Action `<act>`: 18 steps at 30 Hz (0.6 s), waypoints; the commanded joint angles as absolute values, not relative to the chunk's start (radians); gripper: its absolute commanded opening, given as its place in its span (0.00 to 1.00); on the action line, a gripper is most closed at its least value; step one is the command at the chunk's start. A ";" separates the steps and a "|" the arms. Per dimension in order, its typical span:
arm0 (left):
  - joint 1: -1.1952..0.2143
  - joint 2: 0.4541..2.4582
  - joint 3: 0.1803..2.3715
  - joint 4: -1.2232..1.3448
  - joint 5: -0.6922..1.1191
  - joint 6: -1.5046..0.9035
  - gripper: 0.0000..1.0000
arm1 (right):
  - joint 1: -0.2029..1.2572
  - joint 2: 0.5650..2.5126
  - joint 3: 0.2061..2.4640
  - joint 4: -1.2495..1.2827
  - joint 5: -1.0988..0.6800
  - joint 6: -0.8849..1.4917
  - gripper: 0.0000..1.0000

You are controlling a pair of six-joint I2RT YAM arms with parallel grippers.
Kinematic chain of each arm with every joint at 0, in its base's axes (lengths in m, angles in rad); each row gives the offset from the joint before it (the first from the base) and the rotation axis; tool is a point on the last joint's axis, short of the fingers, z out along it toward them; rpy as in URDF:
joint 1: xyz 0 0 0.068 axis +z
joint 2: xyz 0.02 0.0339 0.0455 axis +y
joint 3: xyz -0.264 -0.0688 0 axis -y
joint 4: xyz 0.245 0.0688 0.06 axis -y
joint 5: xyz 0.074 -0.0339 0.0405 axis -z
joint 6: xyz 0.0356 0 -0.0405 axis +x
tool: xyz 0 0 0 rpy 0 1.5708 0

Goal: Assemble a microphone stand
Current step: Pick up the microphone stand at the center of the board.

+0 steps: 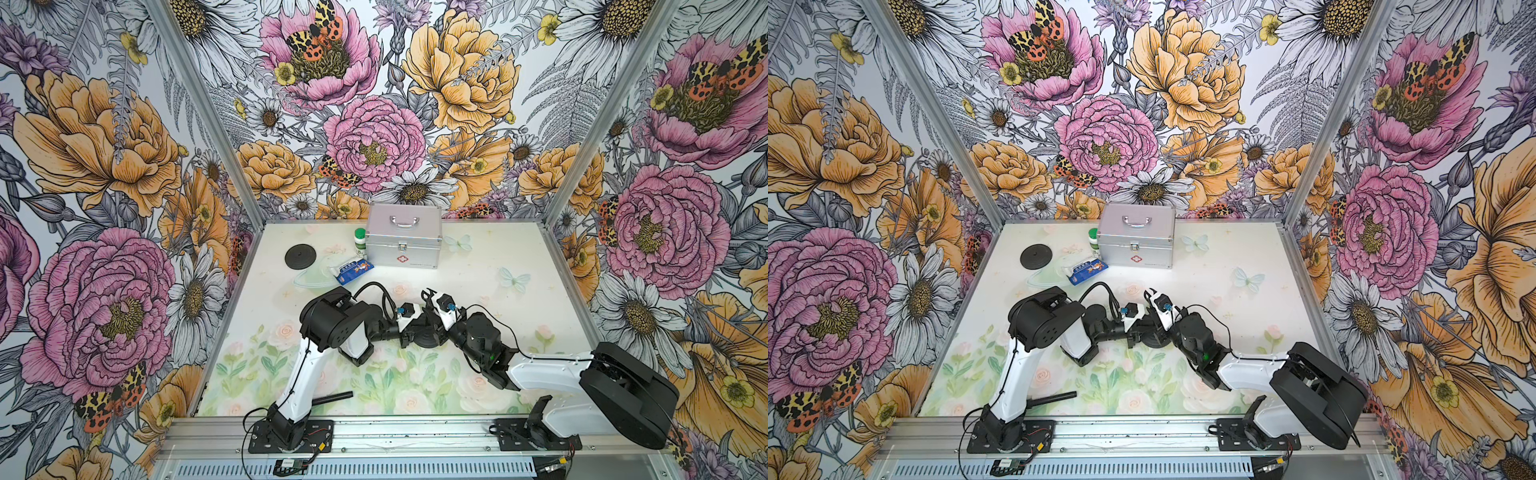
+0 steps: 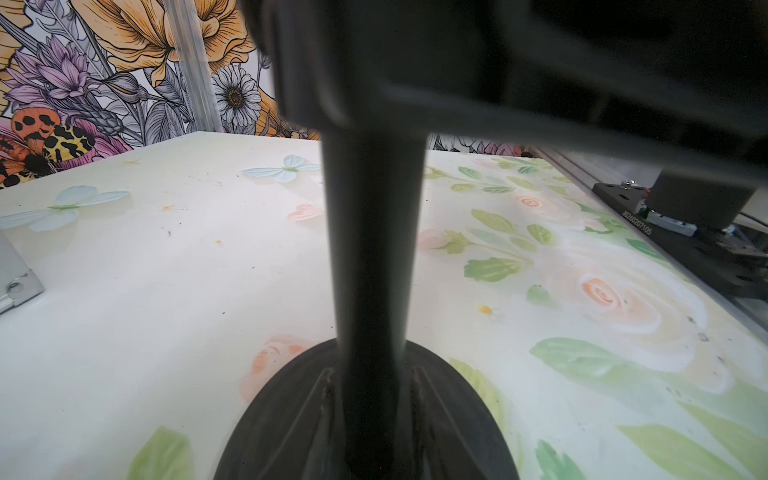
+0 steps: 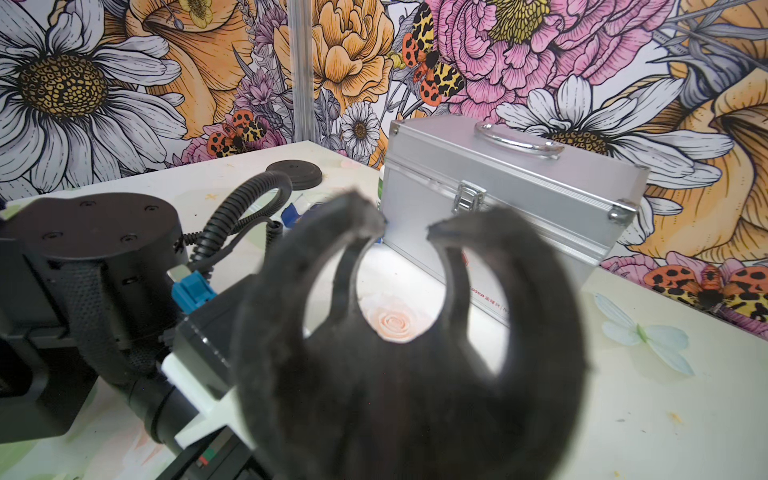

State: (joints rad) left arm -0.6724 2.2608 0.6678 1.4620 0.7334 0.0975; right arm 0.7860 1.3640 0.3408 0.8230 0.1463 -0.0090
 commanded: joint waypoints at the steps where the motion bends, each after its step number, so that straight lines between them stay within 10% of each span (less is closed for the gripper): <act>1: -0.685 2.290 0.640 1.411 0.711 0.104 0.35 | 0.748 1.353 0.337 0.784 0.280 -0.082 0.00; 18: -0.715 2.142 0.521 1.412 0.575 0.129 0.43 | 0.449 1.290 0.486 0.737 0.095 -0.082 0.00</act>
